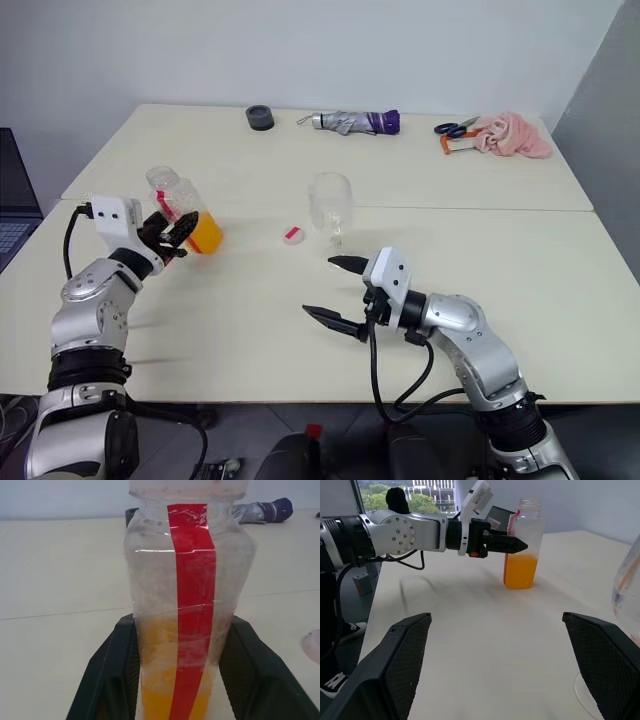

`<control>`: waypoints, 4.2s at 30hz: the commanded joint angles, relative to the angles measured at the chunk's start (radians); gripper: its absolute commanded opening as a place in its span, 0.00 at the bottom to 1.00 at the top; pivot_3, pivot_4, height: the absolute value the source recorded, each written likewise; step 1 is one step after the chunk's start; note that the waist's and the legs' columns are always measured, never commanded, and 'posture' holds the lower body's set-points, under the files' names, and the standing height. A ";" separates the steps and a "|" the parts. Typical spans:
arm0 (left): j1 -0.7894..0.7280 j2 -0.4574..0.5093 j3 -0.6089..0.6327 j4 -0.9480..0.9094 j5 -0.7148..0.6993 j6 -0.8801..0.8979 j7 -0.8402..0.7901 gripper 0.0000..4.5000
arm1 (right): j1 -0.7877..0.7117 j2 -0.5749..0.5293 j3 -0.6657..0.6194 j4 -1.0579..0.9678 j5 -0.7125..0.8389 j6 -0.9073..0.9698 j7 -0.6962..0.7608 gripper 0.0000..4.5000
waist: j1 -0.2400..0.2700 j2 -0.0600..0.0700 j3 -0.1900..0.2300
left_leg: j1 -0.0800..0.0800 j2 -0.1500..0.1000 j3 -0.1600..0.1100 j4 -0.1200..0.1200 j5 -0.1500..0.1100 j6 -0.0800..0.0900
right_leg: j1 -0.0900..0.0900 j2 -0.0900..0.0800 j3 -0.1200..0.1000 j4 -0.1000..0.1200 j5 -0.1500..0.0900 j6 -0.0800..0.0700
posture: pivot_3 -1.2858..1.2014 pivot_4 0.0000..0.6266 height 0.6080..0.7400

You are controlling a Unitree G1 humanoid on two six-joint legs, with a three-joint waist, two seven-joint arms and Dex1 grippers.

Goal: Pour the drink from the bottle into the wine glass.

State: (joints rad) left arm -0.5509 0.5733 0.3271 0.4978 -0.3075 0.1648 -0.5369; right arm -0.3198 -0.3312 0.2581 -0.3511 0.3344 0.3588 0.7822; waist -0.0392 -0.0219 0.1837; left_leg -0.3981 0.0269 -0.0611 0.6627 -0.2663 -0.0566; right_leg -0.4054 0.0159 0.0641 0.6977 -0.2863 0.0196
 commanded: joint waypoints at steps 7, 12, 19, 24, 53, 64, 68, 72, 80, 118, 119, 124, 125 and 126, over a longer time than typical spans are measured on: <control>-0.011 -0.003 -0.006 -0.115 -0.017 -0.013 -0.011 0.37 | 0.007 0.004 -0.041 -0.067 0.007 -0.016 -0.048 1.00 | 0.002 0.000 0.000 | 0.000 0.000 0.000 0.000 0.000 0.000 | 0.000 0.000 0.000 0.000 0.000 0.000 | 0.52 0.24 1.00; -0.031 -0.016 -0.109 -0.255 0.023 -0.007 -0.047 0.37 | 0.006 0.002 -0.127 -0.128 0.048 0.047 -0.131 1.00 | 0.010 0.000 0.000 | -0.002 0.001 -0.002 0.000 0.000 0.000 | 0.000 -0.001 -0.001 0.000 0.000 0.000 | 0.52 0.24 1.00; -0.168 -0.006 -0.244 -0.239 0.130 -0.082 -0.095 0.37 | -0.029 0.033 -0.201 -0.129 0.078 0.073 -0.222 1.00 | 0.009 0.000 0.000 | -0.001 -0.002 -0.001 0.001 0.000 0.000 | 0.000 0.001 -0.001 0.000 0.000 0.000 | 0.52 0.24 1.00; -0.263 0.019 -0.344 -0.136 0.261 -0.269 -0.139 0.37 | -0.041 0.066 -0.199 -0.129 0.073 0.047 -0.255 1.00 | 0.004 0.000 0.000 | -0.001 -0.002 0.001 0.000 0.000 0.000 | -0.001 0.002 0.000 0.000 0.000 0.000 | 0.52 0.24 1.00; -0.587 0.071 -0.538 0.406 0.750 -1.015 0.194 0.37 | -0.034 -0.016 -0.189 -0.165 0.000 0.112 -0.292 1.00 | 0.007 0.000 0.000 | -0.002 -0.004 0.001 0.000 0.000 0.000 | -0.001 0.001 0.000 0.000 0.000 0.000 | 0.52 0.24 1.00; -0.655 0.086 -0.587 0.458 0.849 -1.089 0.307 0.37 | 0.104 -0.102 -0.316 -0.313 0.125 0.180 -0.265 1.00 | 0.007 0.000 0.000 | -0.002 -0.004 0.001 0.000 0.000 0.000 | -0.001 0.001 0.000 0.000 0.000 0.000 | 0.52 0.24 1.00; -0.668 0.098 -0.606 0.463 0.884 -1.105 0.345 0.37 | 0.127 -0.131 -0.341 -0.337 0.151 0.187 -0.268 1.00 | 0.006 0.000 0.000 | -0.002 -0.004 0.002 0.000 0.000 0.000 | -0.001 0.001 0.001 0.000 0.000 0.000 | 0.52 0.24 1.00; -0.681 0.106 -0.622 0.468 0.914 -1.115 0.372 0.37 | 0.136 -0.147 -0.352 -0.342 0.157 0.189 -0.270 1.00 | 0.006 0.000 0.000 | -0.002 -0.004 0.002 0.000 0.000 0.000 | -0.001 0.001 0.001 0.000 0.000 0.000 | 0.52 0.24 1.00; -0.696 0.126 -0.655 0.461 0.983 -1.117 0.437 0.37 | 0.135 -0.155 -0.342 -0.351 0.167 0.194 -0.278 1.00 | 0.007 0.000 0.000 | -0.002 -0.004 0.002 0.000 0.000 0.000 | -0.001 0.001 0.001 0.000 0.000 0.000 | 0.52 0.24 1.00; -0.787 0.121 -0.754 0.577 1.101 -1.062 0.638 0.37 | 0.153 -0.123 -0.239 -0.390 0.149 0.187 -0.340 1.00 | 0.007 0.000 0.000 | -0.002 -0.004 0.002 0.000 0.000 0.000 | -0.001 0.001 0.001 0.001 0.000 0.000 | 0.52 0.24 1.00; -0.789 0.121 -0.757 0.578 1.104 -1.063 0.641 0.37 | 0.153 -0.120 -0.236 -0.391 0.148 0.187 -0.341 1.00 | 0.007 0.000 0.000 | -0.002 -0.004 0.002 0.000 0.000 0.000 | -0.001 0.001 0.001 0.001 0.000 0.000 | 0.52 0.24 1.00; -0.798 0.120 -0.767 0.589 1.111 -1.062 0.654 0.37 | 0.153 -0.109 -0.222 -0.392 0.140 0.183 -0.347 1.00 | 0.007 0.000 0.000 | -0.002 -0.004 0.002 0.000 0.000 0.000 | -0.001 0.001 0.001 0.001 0.000 0.000 | 0.52 0.24 1.00; -0.801 0.120 -0.770 0.593 1.112 -1.061 0.657 0.37 | 0.153 -0.108 -0.218 -0.392 0.138 0.182 -0.348 1.00 | 0.007 0.000 0.000 | -0.002 -0.004 0.002 0.000 0.000 0.000 | -0.001 0.001 0.001 0.001 0.000 0.000 | 0.52 0.24 1.00; -0.804 0.120 -0.772 0.596 1.114 -1.061 0.661 0.37 | 0.153 -0.108 -0.215 -0.391 0.137 0.182 -0.349 1.00 | 0.007 0.000 0.000 | -0.002 -0.004 0.002 0.001 0.000 0.000 | -0.001 0.001 0.001 0.001 0.000 0.000 | 0.52 0.24 1.00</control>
State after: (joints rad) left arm -1.3040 0.6835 -0.4509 1.0992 0.8089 -0.8986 0.0989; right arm -0.1679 -0.4438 0.0426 -0.7022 0.4799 0.5633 0.4351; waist -0.0321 -0.0223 0.1840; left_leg -0.4001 0.0225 -0.0590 0.6633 -0.2663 -0.0565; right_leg -0.4068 0.0167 0.0647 0.6983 -0.2863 0.0197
